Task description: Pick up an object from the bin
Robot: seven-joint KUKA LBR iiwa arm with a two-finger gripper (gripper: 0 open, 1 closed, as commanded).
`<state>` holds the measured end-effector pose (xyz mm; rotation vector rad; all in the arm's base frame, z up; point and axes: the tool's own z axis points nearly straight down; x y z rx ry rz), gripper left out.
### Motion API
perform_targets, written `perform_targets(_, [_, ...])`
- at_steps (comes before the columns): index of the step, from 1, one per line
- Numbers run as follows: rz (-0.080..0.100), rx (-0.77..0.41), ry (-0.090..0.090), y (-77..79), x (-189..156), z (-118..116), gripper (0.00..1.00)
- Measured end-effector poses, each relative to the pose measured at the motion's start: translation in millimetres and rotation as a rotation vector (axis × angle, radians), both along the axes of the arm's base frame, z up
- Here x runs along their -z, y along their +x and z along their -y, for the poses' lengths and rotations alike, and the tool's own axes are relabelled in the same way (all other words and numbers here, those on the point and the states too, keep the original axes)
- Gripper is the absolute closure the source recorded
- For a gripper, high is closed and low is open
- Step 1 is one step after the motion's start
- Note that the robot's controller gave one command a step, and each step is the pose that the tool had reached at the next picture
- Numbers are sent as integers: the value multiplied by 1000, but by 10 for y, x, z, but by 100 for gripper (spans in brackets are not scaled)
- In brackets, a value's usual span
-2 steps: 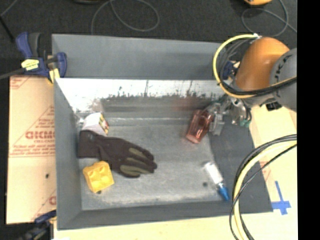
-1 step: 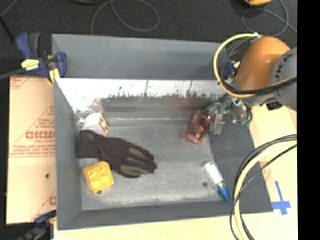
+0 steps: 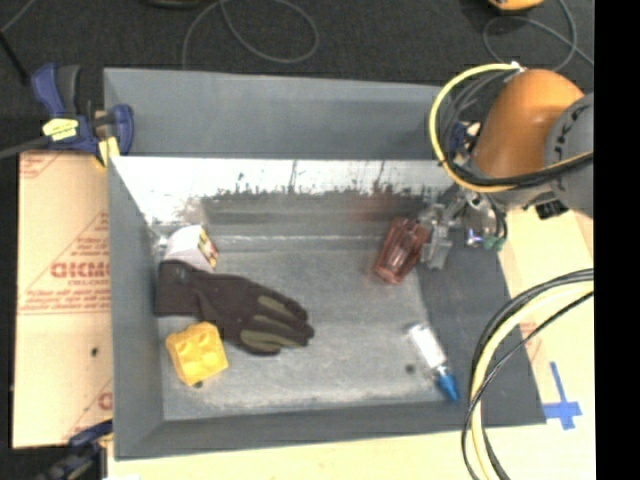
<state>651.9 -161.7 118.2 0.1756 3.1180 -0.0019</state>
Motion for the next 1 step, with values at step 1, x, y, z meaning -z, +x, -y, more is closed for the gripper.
perform_targets(1, [1,0,0,1,-150,2,100])
